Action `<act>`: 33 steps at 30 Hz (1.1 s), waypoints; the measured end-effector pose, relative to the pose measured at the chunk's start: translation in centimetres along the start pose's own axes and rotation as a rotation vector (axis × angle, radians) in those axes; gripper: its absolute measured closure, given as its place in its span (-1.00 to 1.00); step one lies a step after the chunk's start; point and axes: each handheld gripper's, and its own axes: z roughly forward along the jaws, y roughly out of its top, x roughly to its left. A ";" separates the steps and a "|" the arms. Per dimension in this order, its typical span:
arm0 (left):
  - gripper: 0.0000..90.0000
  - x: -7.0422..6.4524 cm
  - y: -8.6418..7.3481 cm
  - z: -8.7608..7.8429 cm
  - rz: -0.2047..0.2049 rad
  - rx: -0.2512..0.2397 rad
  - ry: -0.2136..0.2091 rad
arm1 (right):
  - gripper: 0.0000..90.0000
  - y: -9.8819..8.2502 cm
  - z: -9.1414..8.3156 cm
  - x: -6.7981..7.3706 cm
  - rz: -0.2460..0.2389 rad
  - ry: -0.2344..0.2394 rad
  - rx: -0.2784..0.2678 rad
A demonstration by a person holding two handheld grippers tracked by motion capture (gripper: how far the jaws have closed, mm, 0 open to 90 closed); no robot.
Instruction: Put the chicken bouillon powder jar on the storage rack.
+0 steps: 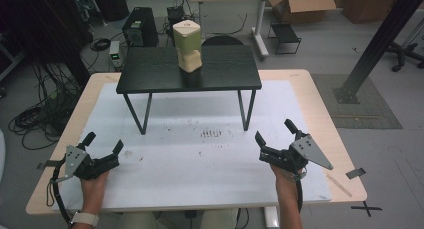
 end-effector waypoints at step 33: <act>-0.99 0.0 0.0 0.0 0.001 0.000 0.001 | -1.00 -6.3 -1.1 -1.0 0.017 -0.107 0.060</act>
